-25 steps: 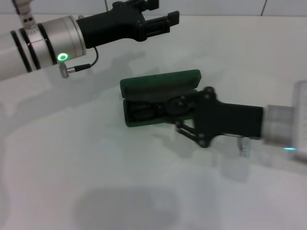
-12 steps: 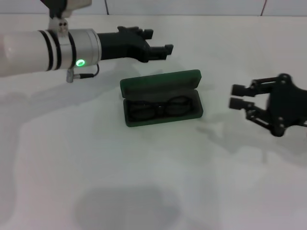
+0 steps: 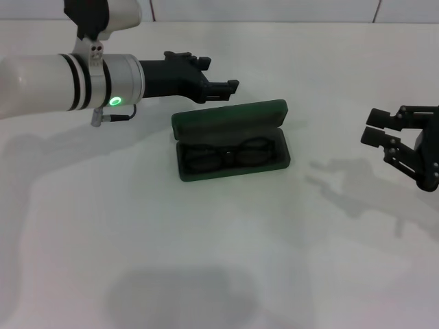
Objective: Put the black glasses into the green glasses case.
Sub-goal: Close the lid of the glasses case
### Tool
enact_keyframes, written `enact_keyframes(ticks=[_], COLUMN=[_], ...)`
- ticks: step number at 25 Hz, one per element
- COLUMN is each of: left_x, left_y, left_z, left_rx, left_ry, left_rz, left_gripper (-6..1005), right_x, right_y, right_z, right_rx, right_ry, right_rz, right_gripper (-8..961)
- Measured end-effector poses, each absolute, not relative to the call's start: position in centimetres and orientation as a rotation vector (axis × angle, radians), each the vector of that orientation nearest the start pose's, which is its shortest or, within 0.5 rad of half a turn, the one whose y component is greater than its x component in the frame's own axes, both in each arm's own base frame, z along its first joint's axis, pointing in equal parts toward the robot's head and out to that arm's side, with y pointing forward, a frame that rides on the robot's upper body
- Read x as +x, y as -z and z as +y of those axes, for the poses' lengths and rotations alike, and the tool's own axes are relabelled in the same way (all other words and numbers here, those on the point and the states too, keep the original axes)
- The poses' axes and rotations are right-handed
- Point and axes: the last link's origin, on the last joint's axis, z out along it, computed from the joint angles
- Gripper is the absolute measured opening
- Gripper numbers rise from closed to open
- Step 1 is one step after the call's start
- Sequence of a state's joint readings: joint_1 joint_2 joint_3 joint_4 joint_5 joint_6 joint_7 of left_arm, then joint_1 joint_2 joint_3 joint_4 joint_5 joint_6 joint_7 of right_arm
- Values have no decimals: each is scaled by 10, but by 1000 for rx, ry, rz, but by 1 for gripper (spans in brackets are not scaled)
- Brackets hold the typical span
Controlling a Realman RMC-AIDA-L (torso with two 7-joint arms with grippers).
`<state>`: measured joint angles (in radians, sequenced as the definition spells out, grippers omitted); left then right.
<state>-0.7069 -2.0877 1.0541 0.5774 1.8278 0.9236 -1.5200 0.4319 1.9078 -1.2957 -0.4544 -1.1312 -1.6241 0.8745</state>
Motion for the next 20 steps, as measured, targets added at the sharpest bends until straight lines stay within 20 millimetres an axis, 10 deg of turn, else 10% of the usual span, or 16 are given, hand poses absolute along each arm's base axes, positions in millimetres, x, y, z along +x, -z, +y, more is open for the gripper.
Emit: enact_keyframes(ticks=[14,20], left_x=[-225,-225], left_y=[43,50], left_z=[415,410], left_rx=[-2513,-2554], left_ry=[369,327], left_rz=[-650,-621], left_gripper=[786,786], right_x=[251,253], right_y=[-16,-15], right_z=[312,313], right_rx=[-2554,-2549], right_ry=[-1068,-1053], right_rz=[99,106], right_gripper=[566,567])
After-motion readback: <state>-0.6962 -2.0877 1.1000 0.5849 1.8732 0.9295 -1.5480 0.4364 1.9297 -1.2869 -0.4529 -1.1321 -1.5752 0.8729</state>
